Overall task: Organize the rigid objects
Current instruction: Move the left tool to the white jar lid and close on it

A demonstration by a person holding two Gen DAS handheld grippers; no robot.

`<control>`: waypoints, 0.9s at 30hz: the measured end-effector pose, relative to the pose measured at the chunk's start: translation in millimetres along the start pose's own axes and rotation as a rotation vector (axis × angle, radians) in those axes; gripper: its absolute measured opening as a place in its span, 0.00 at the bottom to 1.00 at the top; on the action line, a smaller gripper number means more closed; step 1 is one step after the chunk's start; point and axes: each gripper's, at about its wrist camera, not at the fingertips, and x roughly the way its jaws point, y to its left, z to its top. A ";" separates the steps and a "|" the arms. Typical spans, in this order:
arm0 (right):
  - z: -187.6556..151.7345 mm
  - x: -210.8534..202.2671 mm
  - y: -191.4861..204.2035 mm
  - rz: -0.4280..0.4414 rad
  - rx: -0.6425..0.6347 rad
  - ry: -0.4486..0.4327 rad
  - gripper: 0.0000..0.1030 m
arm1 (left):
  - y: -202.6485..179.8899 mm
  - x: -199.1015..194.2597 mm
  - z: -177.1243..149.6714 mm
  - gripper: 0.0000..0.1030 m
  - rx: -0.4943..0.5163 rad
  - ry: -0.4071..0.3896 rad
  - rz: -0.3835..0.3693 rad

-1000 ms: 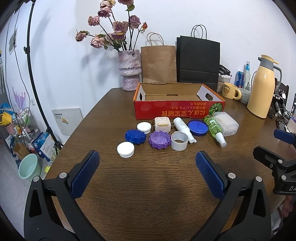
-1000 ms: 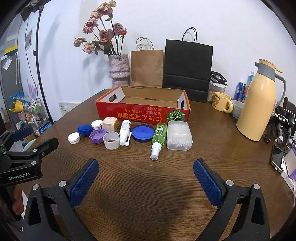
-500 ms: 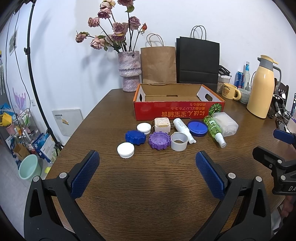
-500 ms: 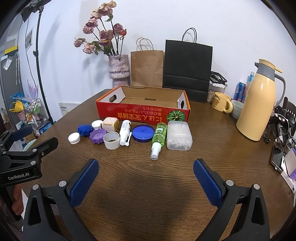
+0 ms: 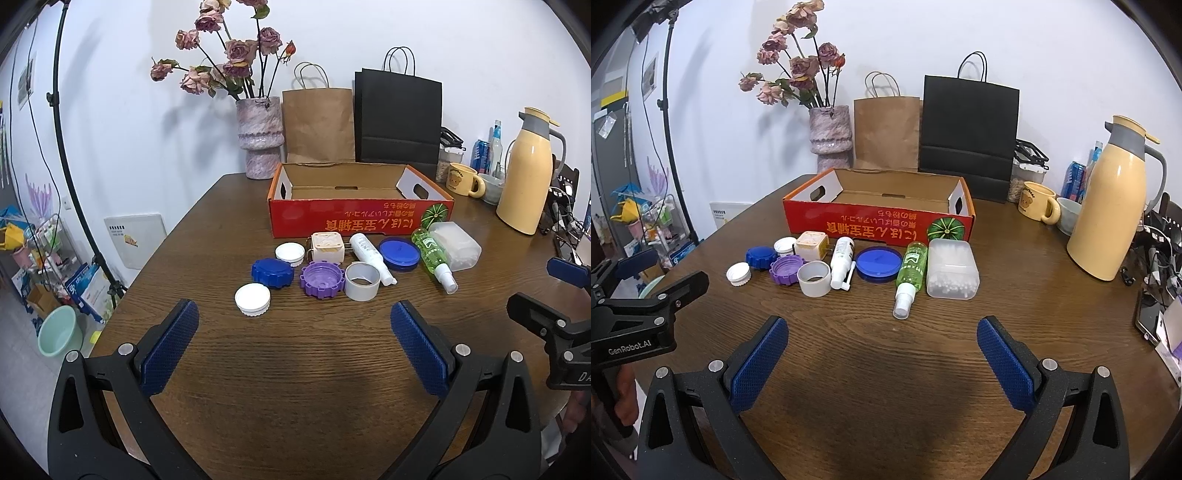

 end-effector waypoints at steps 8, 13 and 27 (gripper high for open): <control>3.4 16.1 -1.9 0.003 0.004 0.018 1.00 | 7.6 15.8 1.9 1.00 -0.012 0.012 0.024; 4.7 27.3 -1.8 0.000 0.009 0.030 1.00 | 12.3 27.0 2.7 1.00 -0.018 0.024 0.041; 12.6 70.3 -5.3 -0.035 0.008 0.084 1.00 | 37.1 73.5 6.6 1.00 -0.019 0.093 0.120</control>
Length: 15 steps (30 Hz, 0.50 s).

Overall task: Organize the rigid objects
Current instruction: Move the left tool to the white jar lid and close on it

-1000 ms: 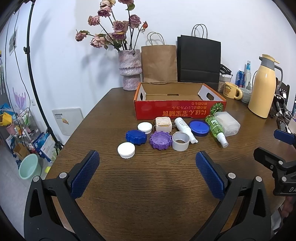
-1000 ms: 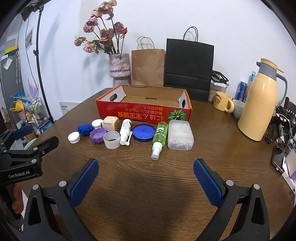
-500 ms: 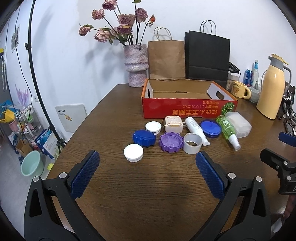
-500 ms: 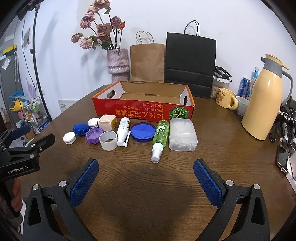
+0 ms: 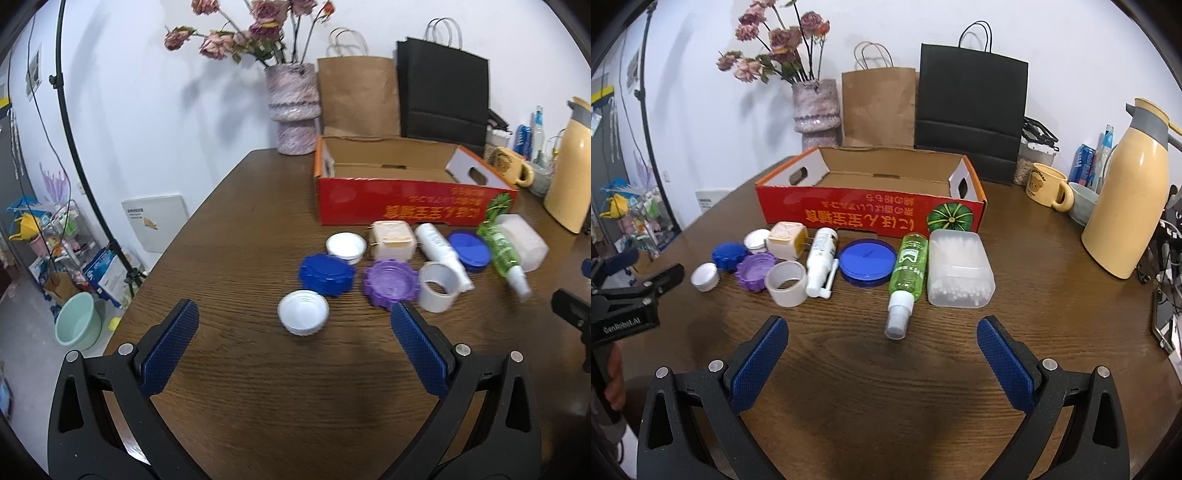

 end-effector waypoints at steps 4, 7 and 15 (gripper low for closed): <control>3.9 11.7 -0.7 -0.012 -0.004 0.013 1.00 | 8.2 16.7 2.4 1.00 -0.003 0.027 0.028; 6.7 21.3 -1.9 -0.022 -0.004 0.028 1.00 | 10.1 27.0 2.4 1.00 0.001 0.048 0.040; 15.2 40.2 -6.1 -0.026 0.005 0.051 1.00 | 14.9 51.9 -2.6 1.00 -0.011 0.129 0.028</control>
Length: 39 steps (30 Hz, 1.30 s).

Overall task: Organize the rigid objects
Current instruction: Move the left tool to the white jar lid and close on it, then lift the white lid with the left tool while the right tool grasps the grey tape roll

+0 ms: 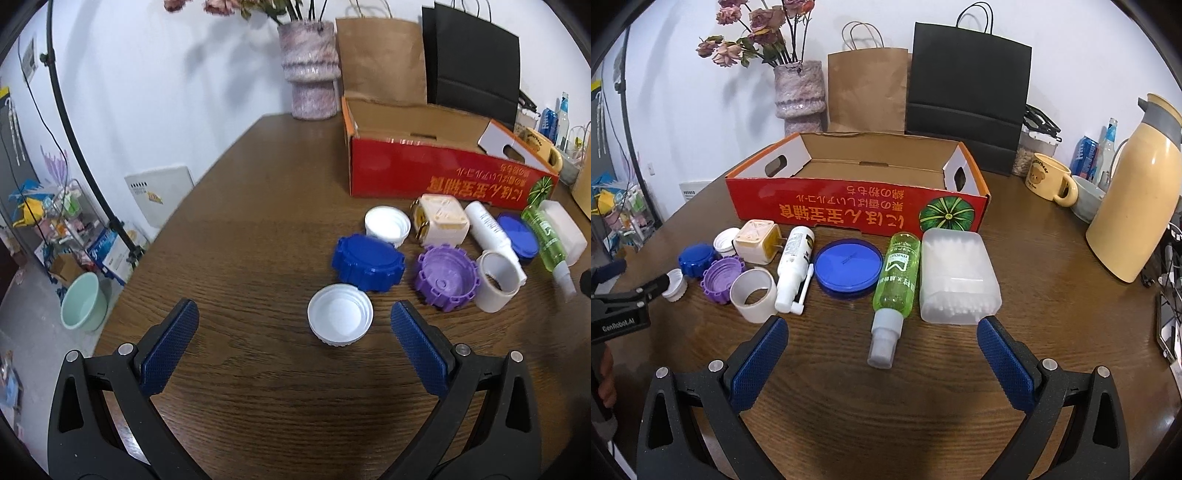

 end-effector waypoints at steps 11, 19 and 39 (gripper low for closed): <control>3.6 21.6 3.7 0.020 -0.004 0.024 1.00 | -7.8 16.7 -4.0 0.76 0.003 0.055 -0.030; 2.5 24.0 4.8 0.030 -0.008 0.019 1.00 | -10.7 17.7 -4.1 0.36 0.009 0.074 -0.089; -1.3 17.9 34.2 0.106 -0.098 -0.027 1.00 | -14.7 0.8 1.9 0.36 -0.002 -0.004 -0.094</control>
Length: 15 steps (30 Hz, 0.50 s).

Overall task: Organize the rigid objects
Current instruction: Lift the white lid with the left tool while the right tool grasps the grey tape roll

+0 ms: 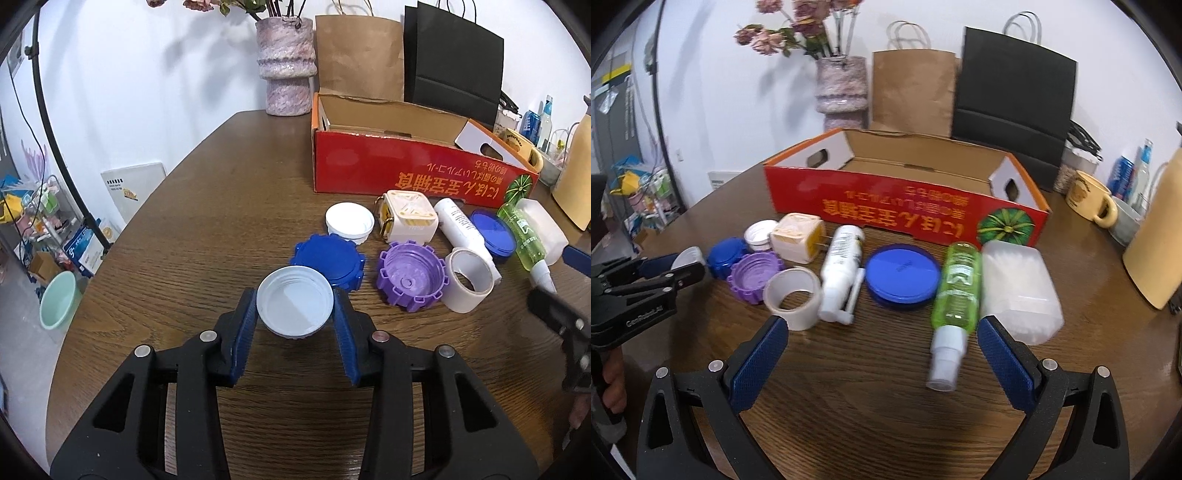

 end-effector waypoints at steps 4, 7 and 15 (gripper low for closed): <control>2.5 2.5 18.0 0.018 -0.054 -0.014 1.00 | 0.7 -3.3 0.0 0.36 -0.004 -0.014 -0.001; 6.4 6.6 29.0 0.031 -0.085 -0.025 1.00 | 2.3 -5.0 -0.1 0.36 -0.011 -0.022 -0.002; 13.1 24.5 47.8 0.062 -0.133 0.004 0.80 | 5.3 -7.7 -0.3 0.36 -0.022 -0.031 -0.018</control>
